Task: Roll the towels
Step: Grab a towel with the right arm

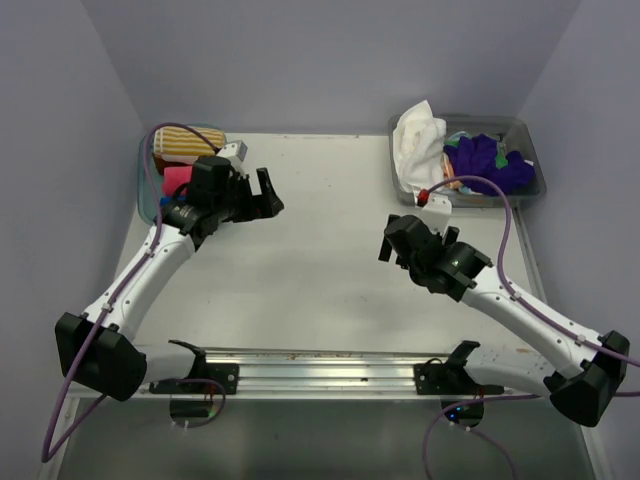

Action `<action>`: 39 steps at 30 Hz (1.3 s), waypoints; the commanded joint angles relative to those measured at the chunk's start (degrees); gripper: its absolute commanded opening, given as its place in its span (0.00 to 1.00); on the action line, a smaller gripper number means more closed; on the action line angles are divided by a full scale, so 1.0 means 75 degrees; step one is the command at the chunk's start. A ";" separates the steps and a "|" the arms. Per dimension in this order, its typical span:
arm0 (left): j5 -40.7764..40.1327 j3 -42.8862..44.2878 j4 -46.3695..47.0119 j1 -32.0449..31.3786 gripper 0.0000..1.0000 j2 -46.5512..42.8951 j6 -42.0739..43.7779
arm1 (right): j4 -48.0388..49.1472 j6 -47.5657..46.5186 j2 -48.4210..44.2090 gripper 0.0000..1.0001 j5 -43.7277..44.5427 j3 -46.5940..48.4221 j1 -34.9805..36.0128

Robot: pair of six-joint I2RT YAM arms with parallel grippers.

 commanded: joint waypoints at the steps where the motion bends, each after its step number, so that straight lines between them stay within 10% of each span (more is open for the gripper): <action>1: 0.0173 0.0005 0.0095 0.0084 1.00 -0.0073 -0.0039 | -0.0365 0.0635 0.0024 0.98 0.0498 0.0056 0.0024; 15: 0.0197 -0.0160 0.0001 0.0295 1.00 0.0056 0.0008 | 0.0727 -0.0804 0.0387 0.97 -0.0183 -0.0624 -0.0232; 30: 0.0548 -0.0148 0.0095 0.0307 1.00 0.0103 0.0347 | 0.1850 -0.2048 0.2565 0.74 -0.3556 0.2562 -0.6605; 39: 0.0642 0.0133 0.0071 0.0307 1.00 0.0466 0.0476 | 0.1357 -0.2176 0.5388 0.72 -0.3521 0.5048 -0.7393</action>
